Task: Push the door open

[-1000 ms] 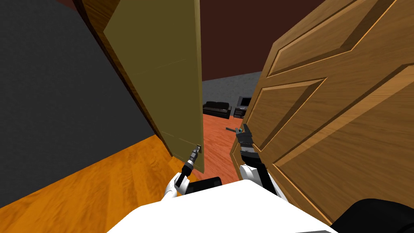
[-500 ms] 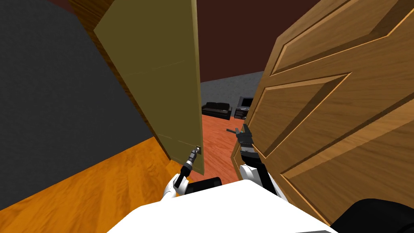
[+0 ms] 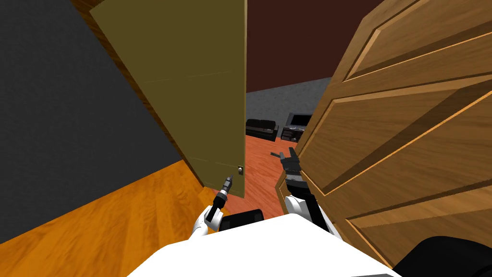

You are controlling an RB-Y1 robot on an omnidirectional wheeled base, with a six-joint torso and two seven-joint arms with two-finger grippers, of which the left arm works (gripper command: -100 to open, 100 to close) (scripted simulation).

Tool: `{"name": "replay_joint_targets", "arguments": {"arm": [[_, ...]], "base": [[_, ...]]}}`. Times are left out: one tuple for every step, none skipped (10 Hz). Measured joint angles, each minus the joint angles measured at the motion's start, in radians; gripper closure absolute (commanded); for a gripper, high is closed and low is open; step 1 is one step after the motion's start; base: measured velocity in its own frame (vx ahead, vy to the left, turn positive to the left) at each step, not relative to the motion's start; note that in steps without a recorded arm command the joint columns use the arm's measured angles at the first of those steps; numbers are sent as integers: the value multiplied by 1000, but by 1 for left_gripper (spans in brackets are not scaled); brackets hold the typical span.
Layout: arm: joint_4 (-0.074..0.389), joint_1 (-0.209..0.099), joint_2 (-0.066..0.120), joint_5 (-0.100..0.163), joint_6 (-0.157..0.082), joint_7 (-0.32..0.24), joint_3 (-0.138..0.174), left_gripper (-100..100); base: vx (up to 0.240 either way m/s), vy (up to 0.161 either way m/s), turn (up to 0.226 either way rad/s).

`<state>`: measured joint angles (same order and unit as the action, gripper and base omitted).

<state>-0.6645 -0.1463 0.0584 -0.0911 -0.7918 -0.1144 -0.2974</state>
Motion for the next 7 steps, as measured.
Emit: {"name": "replay_joint_targets", "arguments": {"arm": [[-3,2,-1,0,1,-2,-2,-100],[-2,2,-4,1,1,-4,-3,-100],[5,-1,-10,2,-2,-6,-4,-100],[-6,6,-14,2,2,-9,-7,-100],[-23,16,-20,1,9,-13,-11,-100],[-25,17,-21,1,11,-14,-12,-100],[-24,17,-16,2,10,-12,-10,-100]], "base": [[-190,32,19],[-230,33,42],[-236,-2,26],[-237,21,33],[-108,18,0],[68,-45,-44],[139,-69,-9]]}}
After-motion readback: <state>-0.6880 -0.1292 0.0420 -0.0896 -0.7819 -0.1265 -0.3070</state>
